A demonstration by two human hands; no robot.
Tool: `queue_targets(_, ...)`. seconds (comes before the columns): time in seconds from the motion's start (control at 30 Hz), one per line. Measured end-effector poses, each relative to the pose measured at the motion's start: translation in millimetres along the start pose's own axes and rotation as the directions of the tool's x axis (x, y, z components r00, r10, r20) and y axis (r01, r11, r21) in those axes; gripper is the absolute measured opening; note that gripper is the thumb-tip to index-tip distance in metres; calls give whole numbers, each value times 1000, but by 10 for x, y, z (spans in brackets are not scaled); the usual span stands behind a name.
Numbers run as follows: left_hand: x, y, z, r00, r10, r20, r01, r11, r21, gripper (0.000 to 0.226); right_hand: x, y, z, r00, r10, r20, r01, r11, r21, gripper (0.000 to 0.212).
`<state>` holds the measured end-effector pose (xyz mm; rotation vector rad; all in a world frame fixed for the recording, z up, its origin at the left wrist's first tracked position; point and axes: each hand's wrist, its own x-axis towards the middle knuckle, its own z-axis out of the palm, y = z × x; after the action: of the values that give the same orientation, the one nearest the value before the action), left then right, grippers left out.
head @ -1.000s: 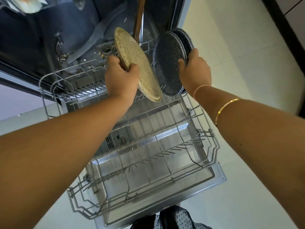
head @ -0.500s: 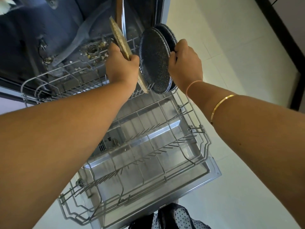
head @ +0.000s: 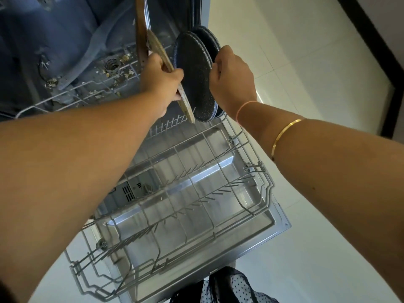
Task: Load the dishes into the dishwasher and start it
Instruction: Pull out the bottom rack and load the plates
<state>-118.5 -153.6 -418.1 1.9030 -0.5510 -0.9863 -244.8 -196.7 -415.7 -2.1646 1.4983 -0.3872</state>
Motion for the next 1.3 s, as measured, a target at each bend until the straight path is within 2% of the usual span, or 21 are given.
queue_targets(0.07, 12, 38, 52, 996, -58, 75, 62, 996, -59, 26, 8, 2, 15, 1000, -9, -15, 9, 1000, -7, 24)
queue_targets(0.13, 44, 22, 112, 983, -131, 129, 142, 987, -80, 22, 8, -5, 24, 1000, -10, -21, 10, 1000, -8, 23)
queue_targets(0.2, 46, -25, 182, 969, -186, 160, 192, 981, -25, 26, 3, -9, 30, 1000, -5, -14, 5, 1000, -8, 23)
queue_targets(0.3, 18, -124, 323, 942, -255, 217, 227, 963, 145, 43, -7, -4, 43, 1000, -6, -10, 6, 1000, -7, 21)
queue_targets(0.37, -30, -211, 404, 941, -281, 188, 239, 946, 217, 47, -22, 0, 49, 1000, -19, -5, 19, 1000, -17, 21)
queue_targets(0.57, -174, -332, 324, 977, -207, 49, 175, 912, 371, 74, -95, -57, -28, 1000, -16, 24, 16, 1000, 0, 26)
queue_targets(0.63, -279, -348, 231, 989, -147, -2, 134, 897, 422, 61, -177, -96, -46, 998, -21, 56, 21, 1000, 7, 31)
queue_targets(0.7, -437, -347, 110, 994, -99, -38, 103, 836, 539, 50, -301, -168, -52, 991, -49, 124, 52, 998, -23, 40)
queue_targets(0.8, -762, -268, -83, 994, -98, -56, 112, 810, 575, 50, -523, -430, -128, 965, -114, 238, 133, 989, -66, 42)
queue_targets(0.93, -1337, -4, -505, 992, -84, -93, 122, 808, 576, 53, -912, -990, -410, 911, -194, 363, 247, 963, -105, 38)
queue_targets(1.03, -1793, 209, -923, 994, -65, -92, 108, 781, 615, 51, -1246, -1400, -617, 881, -260, 395, 320, 943, -95, 34)
queue_targets(1.17, -2362, 522, -1574, 986, -1, -167, 129, 641, 756, 44, -1665, -2072, -934, 827, -382, 413, 420, 908, 1, 35)
queue_targets(1.3, -2982, 843, -2311, 965, 96, -245, 152, 556, 817, 47, -2097, -2836, -1229, 755, -535, 380, 544, 834, 93, 33)
